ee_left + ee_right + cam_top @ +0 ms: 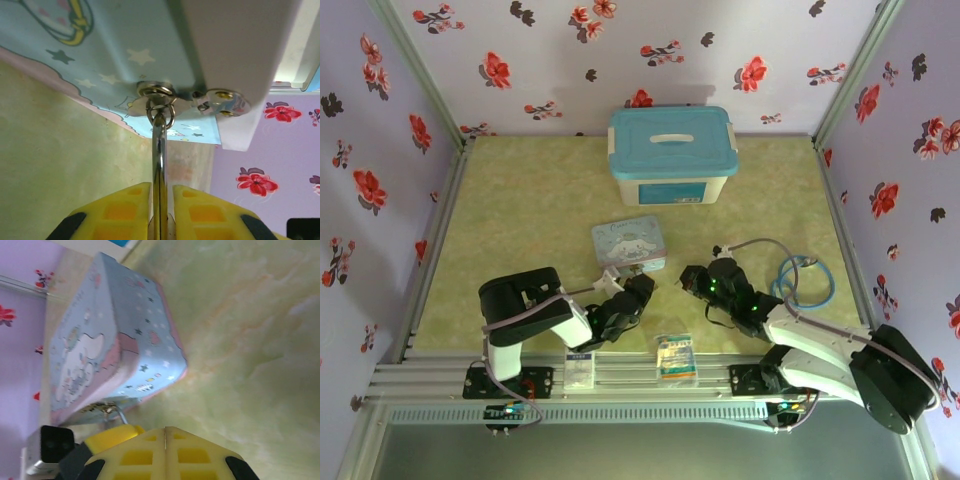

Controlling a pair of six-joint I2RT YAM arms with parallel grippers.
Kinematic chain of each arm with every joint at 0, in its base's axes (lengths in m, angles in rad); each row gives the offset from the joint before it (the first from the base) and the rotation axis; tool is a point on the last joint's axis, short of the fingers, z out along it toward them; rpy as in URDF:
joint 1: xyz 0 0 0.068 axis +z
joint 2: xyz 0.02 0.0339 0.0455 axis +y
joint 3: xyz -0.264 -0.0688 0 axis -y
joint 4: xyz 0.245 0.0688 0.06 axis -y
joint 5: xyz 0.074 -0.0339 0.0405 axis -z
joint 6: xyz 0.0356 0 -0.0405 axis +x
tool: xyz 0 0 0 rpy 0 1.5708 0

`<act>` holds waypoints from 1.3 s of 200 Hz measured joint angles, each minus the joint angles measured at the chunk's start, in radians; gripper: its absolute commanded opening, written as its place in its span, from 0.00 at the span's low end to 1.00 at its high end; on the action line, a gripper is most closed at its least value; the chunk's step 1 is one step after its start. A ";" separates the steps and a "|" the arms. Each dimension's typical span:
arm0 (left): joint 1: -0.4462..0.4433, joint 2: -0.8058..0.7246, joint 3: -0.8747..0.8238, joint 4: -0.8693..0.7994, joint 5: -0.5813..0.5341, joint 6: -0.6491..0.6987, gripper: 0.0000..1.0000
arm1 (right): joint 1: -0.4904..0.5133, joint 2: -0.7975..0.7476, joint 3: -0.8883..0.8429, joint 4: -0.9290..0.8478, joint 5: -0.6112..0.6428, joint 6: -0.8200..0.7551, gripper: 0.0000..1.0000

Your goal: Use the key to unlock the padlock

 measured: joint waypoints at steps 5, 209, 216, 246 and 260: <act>0.000 0.000 0.000 -0.003 0.000 0.000 0.22 | 0.000 0.002 0.000 -0.007 -0.001 -0.002 0.00; -0.051 -0.428 0.056 -0.331 0.046 0.282 0.40 | 0.017 -0.052 0.003 0.228 -0.042 -0.008 0.00; -0.051 -0.420 0.061 -0.327 0.058 0.283 0.38 | 0.021 -0.051 0.005 0.236 -0.040 -0.005 0.00; -0.051 -0.404 0.065 -0.319 0.085 0.285 0.31 | 0.037 -0.041 0.009 0.278 -0.035 0.019 0.00; -0.051 -0.402 0.065 -0.312 0.090 0.285 0.30 | 0.039 -0.037 0.009 0.290 -0.034 0.024 0.00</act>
